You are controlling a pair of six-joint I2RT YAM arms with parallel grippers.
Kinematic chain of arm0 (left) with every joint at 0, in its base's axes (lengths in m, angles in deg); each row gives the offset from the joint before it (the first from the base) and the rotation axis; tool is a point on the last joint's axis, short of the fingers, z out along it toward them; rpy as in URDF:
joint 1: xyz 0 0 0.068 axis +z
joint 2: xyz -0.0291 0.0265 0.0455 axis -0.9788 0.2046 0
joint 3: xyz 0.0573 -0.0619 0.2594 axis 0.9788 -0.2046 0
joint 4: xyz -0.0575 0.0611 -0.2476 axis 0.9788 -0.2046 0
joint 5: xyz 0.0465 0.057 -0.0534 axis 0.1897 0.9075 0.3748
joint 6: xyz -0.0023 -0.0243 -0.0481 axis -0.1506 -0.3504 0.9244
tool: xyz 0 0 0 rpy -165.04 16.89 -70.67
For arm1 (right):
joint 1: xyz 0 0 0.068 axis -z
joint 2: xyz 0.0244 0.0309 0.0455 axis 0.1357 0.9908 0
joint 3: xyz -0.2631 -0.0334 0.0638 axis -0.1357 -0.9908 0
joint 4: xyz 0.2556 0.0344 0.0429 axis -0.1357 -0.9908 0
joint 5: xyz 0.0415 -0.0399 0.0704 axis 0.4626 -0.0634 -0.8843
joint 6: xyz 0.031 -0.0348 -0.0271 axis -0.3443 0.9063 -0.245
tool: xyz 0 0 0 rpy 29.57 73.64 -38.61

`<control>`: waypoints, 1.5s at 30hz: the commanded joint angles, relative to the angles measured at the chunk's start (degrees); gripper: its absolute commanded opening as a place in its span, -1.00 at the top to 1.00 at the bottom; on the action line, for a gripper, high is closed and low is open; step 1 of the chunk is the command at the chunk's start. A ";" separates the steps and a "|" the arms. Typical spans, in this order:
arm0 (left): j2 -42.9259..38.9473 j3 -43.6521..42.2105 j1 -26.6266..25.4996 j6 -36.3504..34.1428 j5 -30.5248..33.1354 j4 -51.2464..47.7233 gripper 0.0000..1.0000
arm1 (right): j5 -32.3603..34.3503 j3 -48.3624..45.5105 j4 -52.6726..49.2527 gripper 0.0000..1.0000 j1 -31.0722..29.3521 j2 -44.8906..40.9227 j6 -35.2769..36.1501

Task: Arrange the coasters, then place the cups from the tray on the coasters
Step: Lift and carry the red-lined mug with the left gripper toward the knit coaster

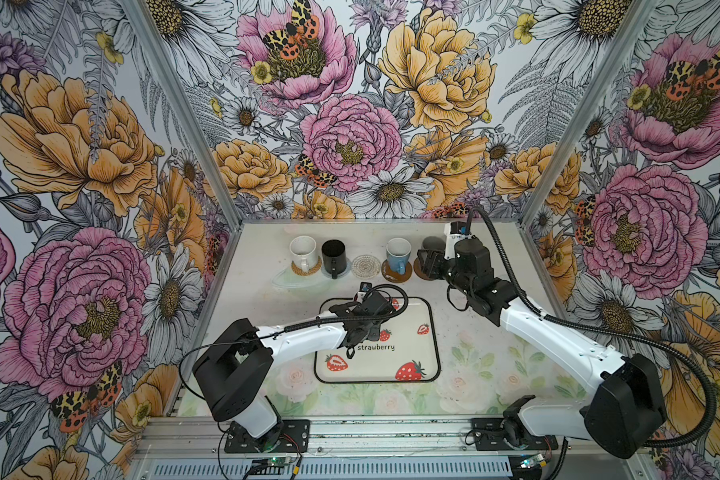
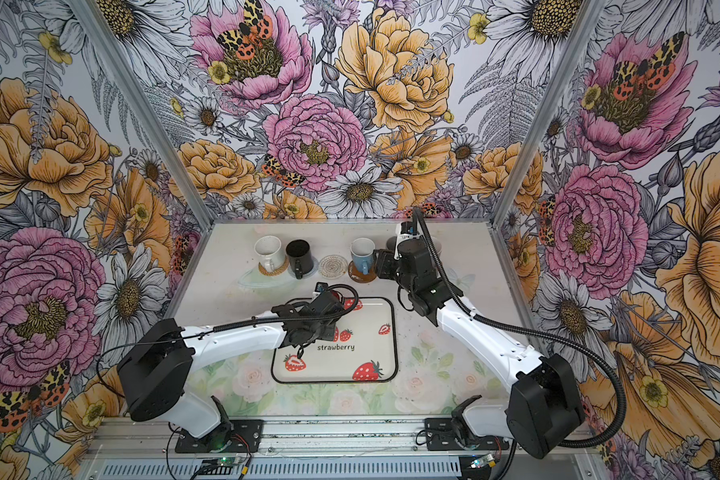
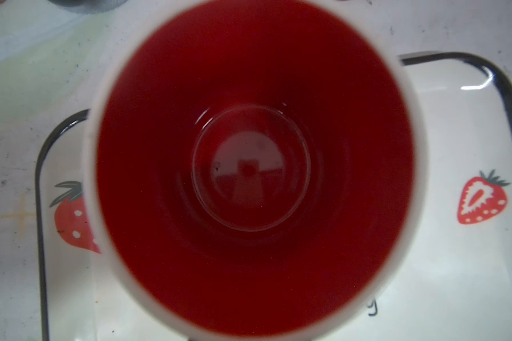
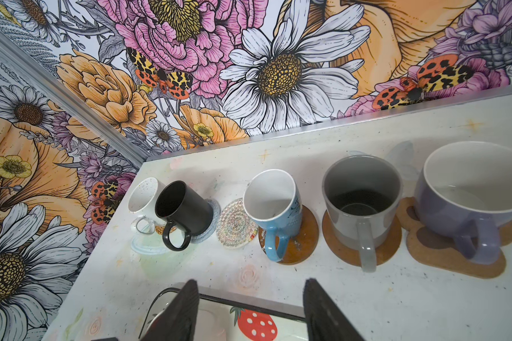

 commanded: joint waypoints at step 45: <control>11.31 23.38 12.63 -8.95 -3.12 0.35 1.00 | -2.47 -1.73 1.57 -0.19 2.98 -1.57 -0.18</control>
